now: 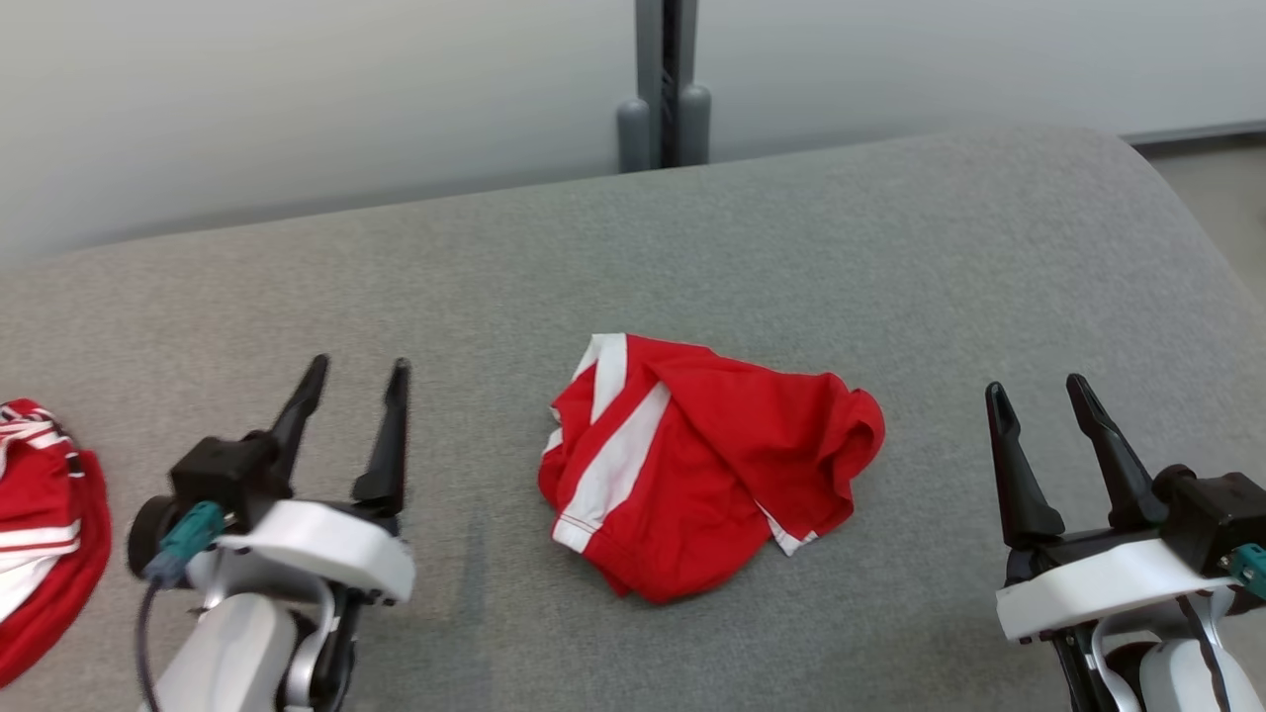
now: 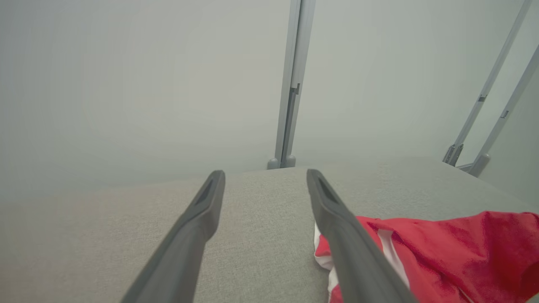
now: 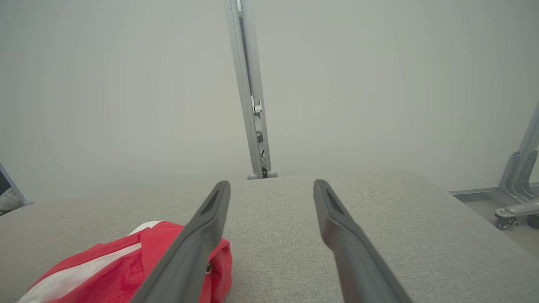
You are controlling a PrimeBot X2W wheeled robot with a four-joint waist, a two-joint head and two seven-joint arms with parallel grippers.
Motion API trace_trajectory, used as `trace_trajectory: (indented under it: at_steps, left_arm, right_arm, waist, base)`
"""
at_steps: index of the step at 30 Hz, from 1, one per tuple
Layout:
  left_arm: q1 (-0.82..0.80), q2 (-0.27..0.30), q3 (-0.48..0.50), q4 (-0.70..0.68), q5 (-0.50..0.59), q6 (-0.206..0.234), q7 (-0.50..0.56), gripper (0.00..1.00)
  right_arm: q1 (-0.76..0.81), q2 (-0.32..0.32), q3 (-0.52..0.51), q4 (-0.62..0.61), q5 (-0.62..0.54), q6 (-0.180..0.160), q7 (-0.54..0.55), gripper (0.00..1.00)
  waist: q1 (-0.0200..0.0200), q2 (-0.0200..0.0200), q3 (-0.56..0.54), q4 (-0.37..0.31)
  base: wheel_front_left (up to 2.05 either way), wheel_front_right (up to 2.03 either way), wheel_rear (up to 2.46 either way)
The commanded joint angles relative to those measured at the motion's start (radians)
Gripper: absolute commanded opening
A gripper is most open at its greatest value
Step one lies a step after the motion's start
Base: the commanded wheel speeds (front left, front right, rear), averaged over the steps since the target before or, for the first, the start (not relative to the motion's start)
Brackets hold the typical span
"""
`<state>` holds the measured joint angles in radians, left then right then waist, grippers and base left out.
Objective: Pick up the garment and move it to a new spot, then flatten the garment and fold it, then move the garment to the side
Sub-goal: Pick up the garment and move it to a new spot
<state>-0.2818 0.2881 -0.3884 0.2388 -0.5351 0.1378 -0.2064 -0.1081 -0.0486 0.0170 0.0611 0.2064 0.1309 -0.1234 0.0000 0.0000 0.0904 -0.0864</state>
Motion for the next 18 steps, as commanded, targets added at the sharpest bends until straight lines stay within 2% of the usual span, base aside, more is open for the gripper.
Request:
trace_trajectory:
  at_steps: [1, 9, 12, 18]
  left_arm:
    - [0.030, 0.022, 0.026, -0.021, -0.008, 0.016, -0.011, 1.00]
    - [0.129, 0.100, 0.098, -0.095, -0.028, 0.044, -0.023, 1.00]
    - [0.169, 0.128, 0.103, -0.128, -0.028, 0.043, -0.017, 1.00]
    - [0.254, 0.153, 0.097, -0.210, -0.010, 0.084, 0.011, 1.00]
  right_arm:
    - [0.018, -0.005, -0.007, -0.005, -0.011, 0.000, 0.007, 1.00]
    - [0.042, -0.005, -0.014, -0.013, -0.041, 0.000, 0.025, 1.00]
    - [0.059, -0.005, -0.011, -0.006, -0.052, 0.000, 0.029, 1.00]
    - [0.081, -0.005, -0.004, -0.007, -0.060, 0.000, 0.042, 1.00]
  waist:
    - [0.0000, 0.0000, -0.036, 0.041]
    - [0.0000, 0.0000, -0.069, 0.082]
    - [0.0000, 0.0000, -0.085, 0.090]
    - [0.0000, 0.0000, -0.113, 0.090]
  base:
    - [0.00, 0.00, 0.00]
    - [0.00, 0.00, 0.00]
    - [0.00, 0.00, 0.00]
    - [0.00, 0.00, 0.00]
